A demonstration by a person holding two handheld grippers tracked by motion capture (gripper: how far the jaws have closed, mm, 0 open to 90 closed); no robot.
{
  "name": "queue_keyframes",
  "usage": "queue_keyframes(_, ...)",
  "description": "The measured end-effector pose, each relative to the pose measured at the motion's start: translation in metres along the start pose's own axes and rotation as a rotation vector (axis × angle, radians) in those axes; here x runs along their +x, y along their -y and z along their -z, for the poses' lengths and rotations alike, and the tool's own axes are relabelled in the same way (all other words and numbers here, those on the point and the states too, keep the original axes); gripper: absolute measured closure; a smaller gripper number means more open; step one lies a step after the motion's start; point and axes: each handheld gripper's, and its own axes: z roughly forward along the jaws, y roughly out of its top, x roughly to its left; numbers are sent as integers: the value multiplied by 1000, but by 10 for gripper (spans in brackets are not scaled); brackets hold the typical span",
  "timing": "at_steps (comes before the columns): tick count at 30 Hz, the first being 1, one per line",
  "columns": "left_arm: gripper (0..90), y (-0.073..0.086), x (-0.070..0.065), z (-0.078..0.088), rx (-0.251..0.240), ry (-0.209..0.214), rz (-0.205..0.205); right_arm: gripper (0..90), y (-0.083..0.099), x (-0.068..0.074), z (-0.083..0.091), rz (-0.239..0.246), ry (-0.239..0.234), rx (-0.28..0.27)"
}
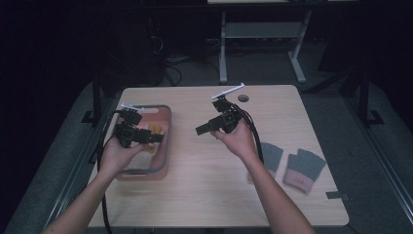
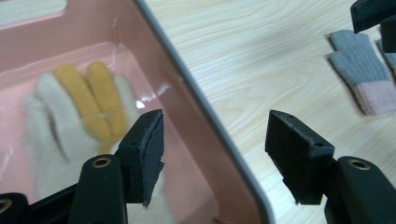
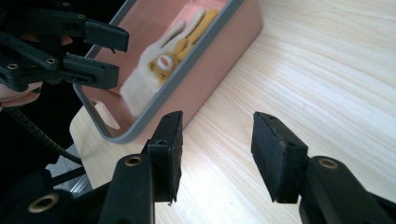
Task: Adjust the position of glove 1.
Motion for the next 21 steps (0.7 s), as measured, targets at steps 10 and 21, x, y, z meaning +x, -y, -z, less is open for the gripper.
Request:
queue_keyframes(10, 347, -6, -18, -5, -44, 27, -19, 491, 19, -15, 22, -27, 42, -19)
queue_keyframes(21, 293, -12, -42, -18, -50, 75, -57, 466, 40, -27, 45, -52, 73, -29)
